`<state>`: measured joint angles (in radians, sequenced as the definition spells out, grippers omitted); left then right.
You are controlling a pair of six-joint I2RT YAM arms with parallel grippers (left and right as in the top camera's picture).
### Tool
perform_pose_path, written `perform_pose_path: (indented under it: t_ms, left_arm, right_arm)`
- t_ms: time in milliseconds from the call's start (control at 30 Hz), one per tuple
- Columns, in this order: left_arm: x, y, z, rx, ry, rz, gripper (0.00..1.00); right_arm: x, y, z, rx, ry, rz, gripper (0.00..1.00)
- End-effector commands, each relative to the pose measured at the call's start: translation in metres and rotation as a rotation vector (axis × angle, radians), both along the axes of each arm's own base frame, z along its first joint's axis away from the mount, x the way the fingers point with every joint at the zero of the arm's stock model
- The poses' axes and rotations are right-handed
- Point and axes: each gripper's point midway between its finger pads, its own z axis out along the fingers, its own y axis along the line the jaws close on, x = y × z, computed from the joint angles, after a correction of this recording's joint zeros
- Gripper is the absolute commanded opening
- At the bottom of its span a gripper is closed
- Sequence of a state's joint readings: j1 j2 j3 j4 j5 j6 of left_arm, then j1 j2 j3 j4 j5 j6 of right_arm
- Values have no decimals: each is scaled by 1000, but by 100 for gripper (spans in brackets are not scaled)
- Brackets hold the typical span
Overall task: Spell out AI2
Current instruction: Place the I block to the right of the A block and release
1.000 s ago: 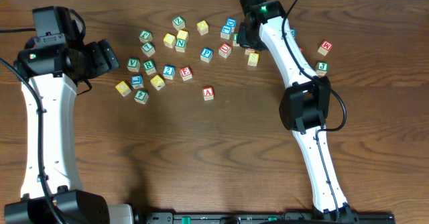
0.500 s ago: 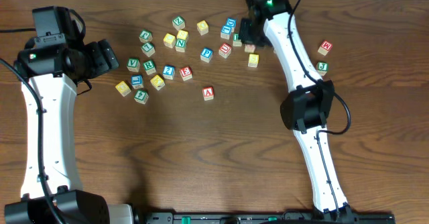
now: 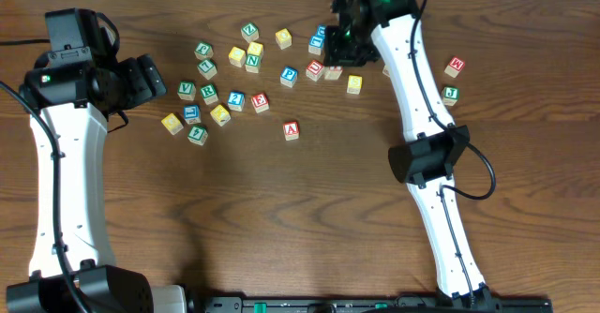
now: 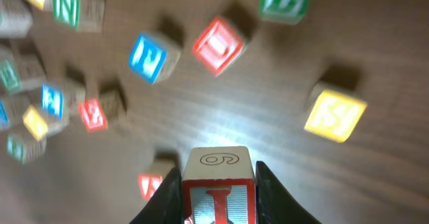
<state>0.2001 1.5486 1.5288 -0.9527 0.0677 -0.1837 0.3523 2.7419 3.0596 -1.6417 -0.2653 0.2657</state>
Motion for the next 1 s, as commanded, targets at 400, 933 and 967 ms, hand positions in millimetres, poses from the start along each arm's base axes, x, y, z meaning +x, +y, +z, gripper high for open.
perform_pose_path:
  t_ms: [400,933,967]
  left_arm:
    - [6,3,13,16,-42,11,95]
    - [6,3,13,16,-42,11,95]
    - [6,3,13,16,-42,11,95]
  right_arm:
    - [-72,39,-63,-167,216,230,17]
    - [-78,56,-81,-366,127,214,25]
    - [-78,57,-83,-371,128,212,25]
